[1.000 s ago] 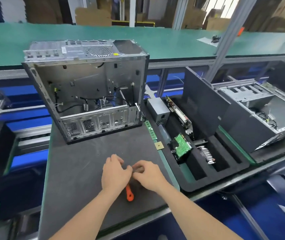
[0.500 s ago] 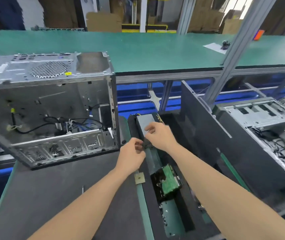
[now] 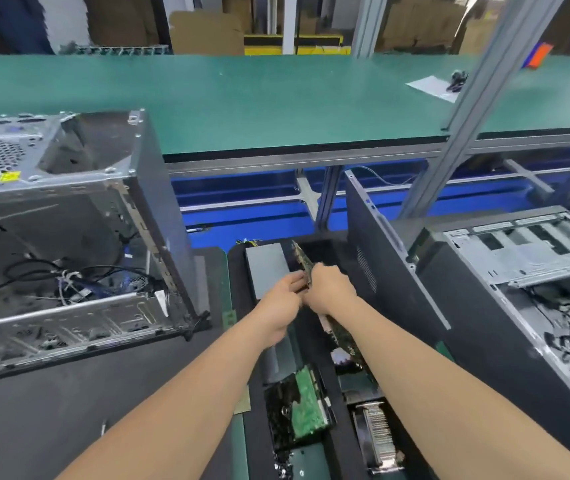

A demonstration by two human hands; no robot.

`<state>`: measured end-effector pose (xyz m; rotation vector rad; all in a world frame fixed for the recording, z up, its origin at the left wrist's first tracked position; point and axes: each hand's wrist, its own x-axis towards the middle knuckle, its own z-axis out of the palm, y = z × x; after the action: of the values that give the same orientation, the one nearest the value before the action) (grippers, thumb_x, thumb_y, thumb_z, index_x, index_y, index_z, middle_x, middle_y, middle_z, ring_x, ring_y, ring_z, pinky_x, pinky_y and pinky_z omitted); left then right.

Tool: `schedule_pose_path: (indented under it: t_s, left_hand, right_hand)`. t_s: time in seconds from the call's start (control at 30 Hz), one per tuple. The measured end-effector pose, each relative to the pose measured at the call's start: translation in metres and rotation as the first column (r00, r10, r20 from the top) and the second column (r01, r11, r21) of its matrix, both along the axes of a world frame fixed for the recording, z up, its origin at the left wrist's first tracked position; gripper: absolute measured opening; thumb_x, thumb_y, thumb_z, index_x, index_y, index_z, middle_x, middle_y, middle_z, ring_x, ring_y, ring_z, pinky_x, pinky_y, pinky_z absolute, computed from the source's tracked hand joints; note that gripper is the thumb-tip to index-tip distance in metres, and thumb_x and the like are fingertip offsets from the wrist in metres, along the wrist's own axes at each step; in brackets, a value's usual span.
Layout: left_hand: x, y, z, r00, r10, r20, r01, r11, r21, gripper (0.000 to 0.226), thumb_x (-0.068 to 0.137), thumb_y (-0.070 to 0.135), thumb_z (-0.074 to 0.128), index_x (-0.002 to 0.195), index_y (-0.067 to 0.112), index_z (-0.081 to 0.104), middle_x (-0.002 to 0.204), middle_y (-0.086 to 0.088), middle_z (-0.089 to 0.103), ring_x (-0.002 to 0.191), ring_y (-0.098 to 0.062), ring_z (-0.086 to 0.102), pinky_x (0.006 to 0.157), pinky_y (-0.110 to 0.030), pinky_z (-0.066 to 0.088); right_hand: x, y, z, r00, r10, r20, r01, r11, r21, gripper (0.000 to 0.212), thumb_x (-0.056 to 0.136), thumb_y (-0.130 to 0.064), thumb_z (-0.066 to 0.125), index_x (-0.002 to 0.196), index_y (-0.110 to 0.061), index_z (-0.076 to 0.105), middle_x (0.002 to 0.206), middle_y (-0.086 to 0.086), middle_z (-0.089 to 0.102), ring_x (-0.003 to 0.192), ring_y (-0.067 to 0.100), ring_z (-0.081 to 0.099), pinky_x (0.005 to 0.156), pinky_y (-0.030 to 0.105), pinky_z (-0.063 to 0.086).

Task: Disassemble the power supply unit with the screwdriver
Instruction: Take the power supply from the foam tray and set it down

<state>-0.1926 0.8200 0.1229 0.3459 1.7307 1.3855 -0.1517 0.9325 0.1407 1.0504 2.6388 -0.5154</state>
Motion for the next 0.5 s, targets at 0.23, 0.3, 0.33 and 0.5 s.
schedule_pose_path:
  t_s: [0.23,0.3,0.33,0.5]
  left_hand:
    - [0.003,0.033,0.010,0.985,-0.145,-0.090,0.153,0.985,0.082,0.087,0.089,-0.028,0.027,0.161,0.019,0.038,0.164,0.000,0.042,0.152,-0.020,0.038,0.126,-0.040,0.032]
    - [0.007,0.041,0.008,0.979,-0.181,-0.098,0.187,0.981,0.051,0.086,0.090,-0.025,0.030,0.161,0.023,0.039,0.162,0.000,0.044,0.150,-0.019,0.042,0.124,-0.040,0.035]
    - [0.010,0.044,0.006,0.975,-0.199,-0.102,0.203,0.979,0.032,0.085,0.090,-0.022,0.032,0.160,0.026,0.040,0.160,-0.002,0.047,0.146,-0.021,0.046,0.121,-0.040,0.039]
    - [0.018,0.057,0.000,0.955,-0.261,-0.139,0.263,0.965,-0.006,0.087,0.091,-0.017,0.034,0.162,0.034,0.034,0.153,-0.003,0.051,0.114,-0.022,0.057,0.076,-0.029,0.044]
  right_hand:
    - [0.012,0.047,0.023,0.988,-0.123,-0.096,0.110,0.986,-0.127,0.027,0.096,-0.019,0.059,0.121,-0.010,0.055,0.115,0.013,0.062,0.090,0.029,0.063,0.067,0.035,0.051]
    - [0.014,0.053,0.025,0.980,-0.177,-0.089,0.163,0.976,-0.148,0.040,0.098,-0.019,0.054,0.136,-0.008,0.047,0.121,0.015,0.060,0.097,0.032,0.064,0.067,0.036,0.050]
    - [0.015,0.054,0.024,0.977,-0.198,-0.082,0.183,0.970,-0.157,0.048,0.100,-0.019,0.053,0.145,-0.008,0.039,0.127,0.017,0.058,0.104,0.035,0.063,0.069,0.037,0.049]
    - [0.020,0.059,0.018,0.962,-0.243,-0.125,0.234,0.969,-0.083,0.060,0.100,-0.016,0.055,0.153,-0.009,0.027,0.132,0.019,0.057,0.097,0.035,0.060,0.058,0.036,0.046]
